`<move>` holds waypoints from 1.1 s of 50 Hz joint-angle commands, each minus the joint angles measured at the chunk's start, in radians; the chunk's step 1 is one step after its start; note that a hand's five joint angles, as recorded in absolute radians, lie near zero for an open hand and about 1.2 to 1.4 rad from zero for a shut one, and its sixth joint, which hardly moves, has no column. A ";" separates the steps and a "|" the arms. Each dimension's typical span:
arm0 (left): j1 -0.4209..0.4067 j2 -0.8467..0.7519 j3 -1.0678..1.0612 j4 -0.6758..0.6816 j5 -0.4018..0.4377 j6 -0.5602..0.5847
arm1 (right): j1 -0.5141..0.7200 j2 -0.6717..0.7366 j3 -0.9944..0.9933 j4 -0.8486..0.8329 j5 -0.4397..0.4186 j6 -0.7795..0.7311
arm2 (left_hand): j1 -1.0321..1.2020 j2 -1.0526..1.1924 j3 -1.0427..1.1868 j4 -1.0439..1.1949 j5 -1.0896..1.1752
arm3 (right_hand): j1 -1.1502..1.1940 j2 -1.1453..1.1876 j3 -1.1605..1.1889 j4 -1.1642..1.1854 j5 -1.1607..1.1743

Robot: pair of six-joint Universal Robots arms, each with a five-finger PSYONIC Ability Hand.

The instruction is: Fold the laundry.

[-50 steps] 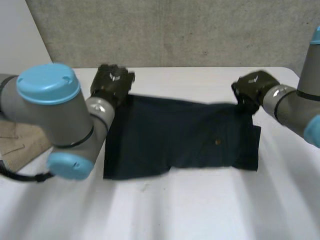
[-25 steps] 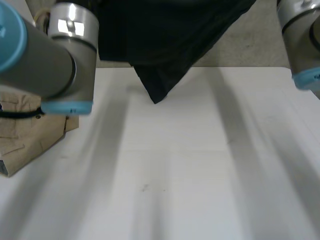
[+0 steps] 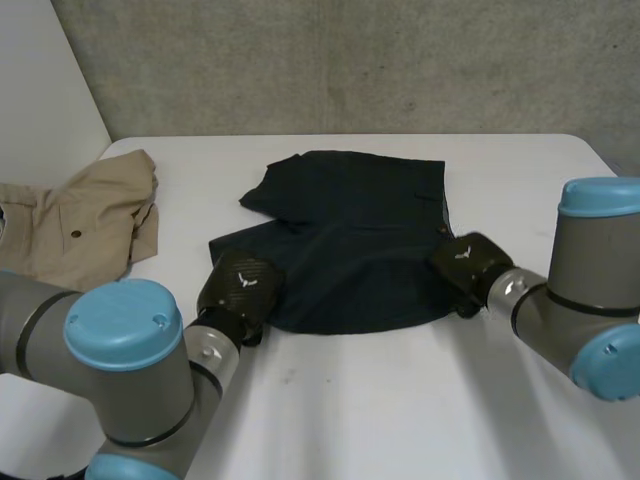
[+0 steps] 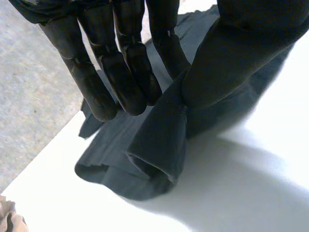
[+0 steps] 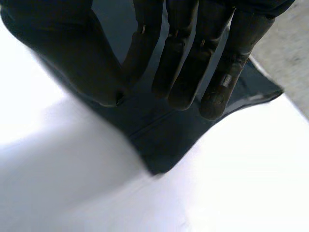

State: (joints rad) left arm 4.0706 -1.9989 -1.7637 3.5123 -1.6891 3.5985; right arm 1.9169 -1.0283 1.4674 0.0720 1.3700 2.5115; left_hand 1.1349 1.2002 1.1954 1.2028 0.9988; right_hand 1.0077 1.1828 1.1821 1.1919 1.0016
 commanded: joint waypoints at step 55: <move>-0.007 0.106 0.299 -0.245 -0.015 -0.075 | -0.092 0.062 0.097 -0.261 -0.075 0.265 | 0.244 0.179 0.184 0.176 0.206 | -0.339 -0.514 -0.513 -0.523 -0.507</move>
State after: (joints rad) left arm 4.0573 -1.8837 -1.4875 3.2653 -1.7032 3.5231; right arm 1.8092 -0.9943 1.6030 -0.1866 1.2672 2.7778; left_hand 1.1349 1.2001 1.1953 1.2022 0.9988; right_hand 0.4548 0.5493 0.5463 0.5434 0.3496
